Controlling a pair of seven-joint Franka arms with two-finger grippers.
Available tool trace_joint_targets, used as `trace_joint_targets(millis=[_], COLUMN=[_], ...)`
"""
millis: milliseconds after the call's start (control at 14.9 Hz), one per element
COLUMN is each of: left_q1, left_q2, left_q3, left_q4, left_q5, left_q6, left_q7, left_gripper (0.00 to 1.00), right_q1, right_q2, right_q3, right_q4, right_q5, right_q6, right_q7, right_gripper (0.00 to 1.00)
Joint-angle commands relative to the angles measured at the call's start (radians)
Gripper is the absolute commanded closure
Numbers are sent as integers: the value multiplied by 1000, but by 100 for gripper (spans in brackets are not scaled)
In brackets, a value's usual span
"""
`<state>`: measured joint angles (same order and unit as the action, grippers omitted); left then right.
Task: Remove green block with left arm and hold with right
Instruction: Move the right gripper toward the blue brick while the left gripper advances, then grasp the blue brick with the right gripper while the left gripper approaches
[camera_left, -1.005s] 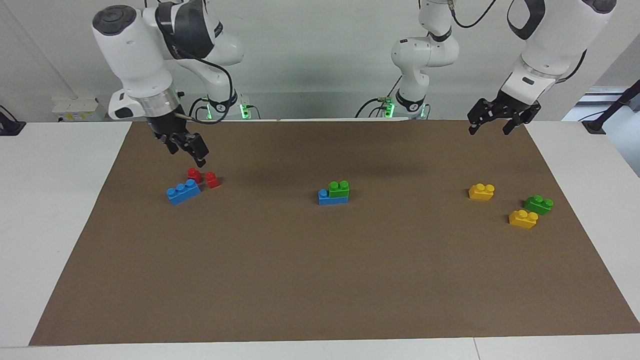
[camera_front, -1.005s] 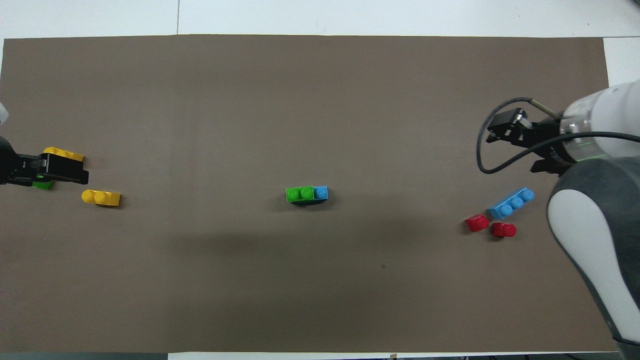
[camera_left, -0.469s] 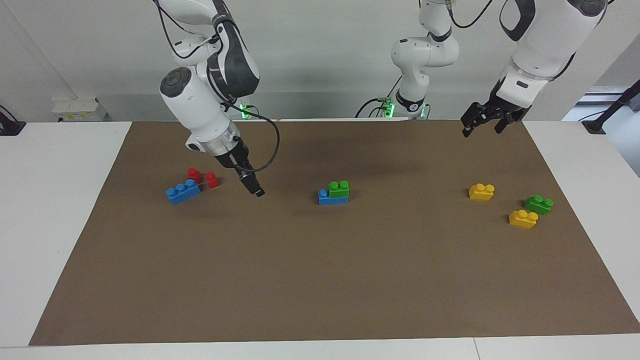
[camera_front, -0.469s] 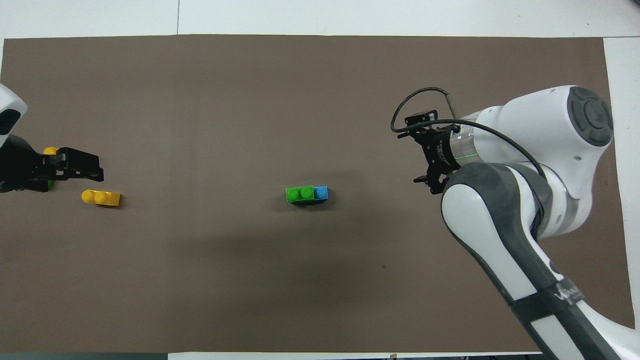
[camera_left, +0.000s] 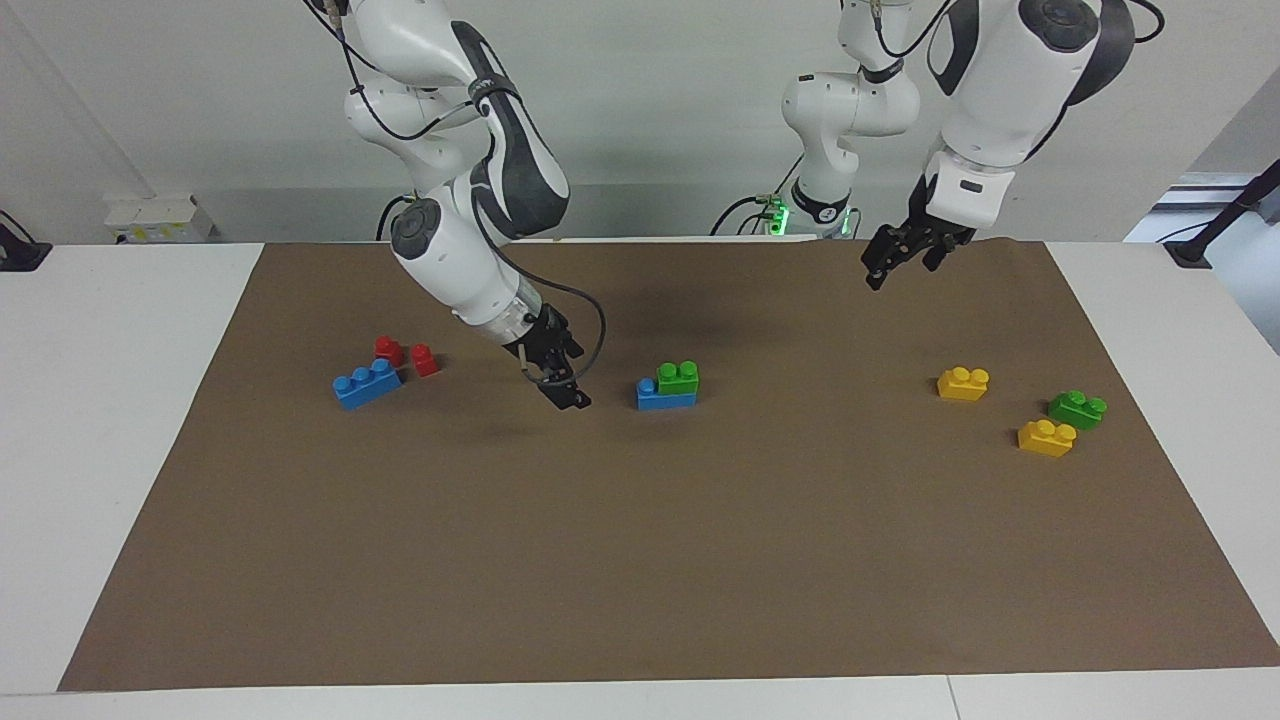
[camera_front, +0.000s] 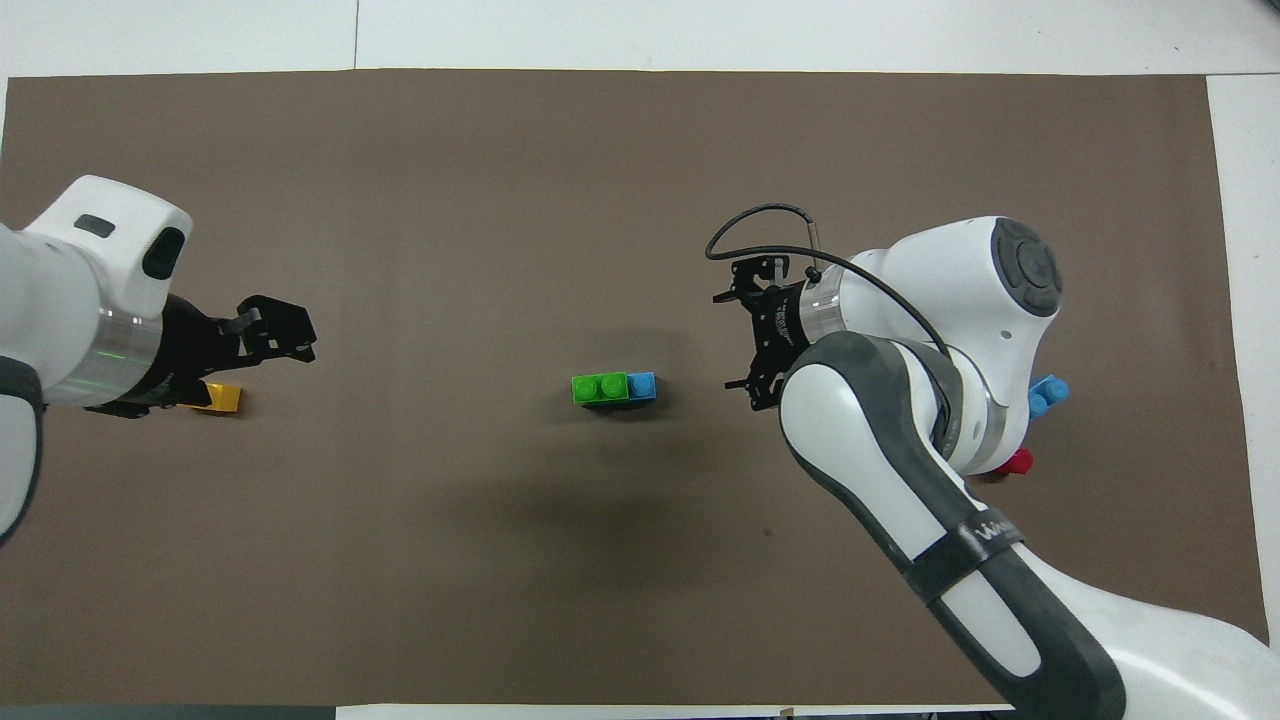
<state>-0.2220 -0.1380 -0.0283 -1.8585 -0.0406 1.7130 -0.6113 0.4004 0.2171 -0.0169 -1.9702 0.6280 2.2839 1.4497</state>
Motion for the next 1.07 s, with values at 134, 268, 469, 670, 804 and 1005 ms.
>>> trace_joint_targets(millis=[134,268,469,670,804,1005], left_q1=[-124,-167,-214,-243,-276,-313], left_q2=[-51,-58,-57,-51,-42,21], left_q3=[10,10,10,10,10,10], left_q4=[-106,-140,-162,-194,-217,-220], left_q5=[7,7,7,7,7,7], left_q6=[111,169,229,295,333,376], left_q7=[-463,-692,-919,-1085,-1185,-1315], left_gripper=[0,0,0,0,0,0], right_q1=[95,109,147,163,169,173], right_q2=[106,129,172,192,194,194], right_q3=[-3,-3,-3,-1,-1,-1], right_q4=[-2,-2,-2,-2,-4,-4], right_q5=[125,136,151,165,165,165], right_q6=[176,201,265,293,307,310], right_q7=[14,12,11,9,11,11], right_gripper=[0,0,0,0,0,5])
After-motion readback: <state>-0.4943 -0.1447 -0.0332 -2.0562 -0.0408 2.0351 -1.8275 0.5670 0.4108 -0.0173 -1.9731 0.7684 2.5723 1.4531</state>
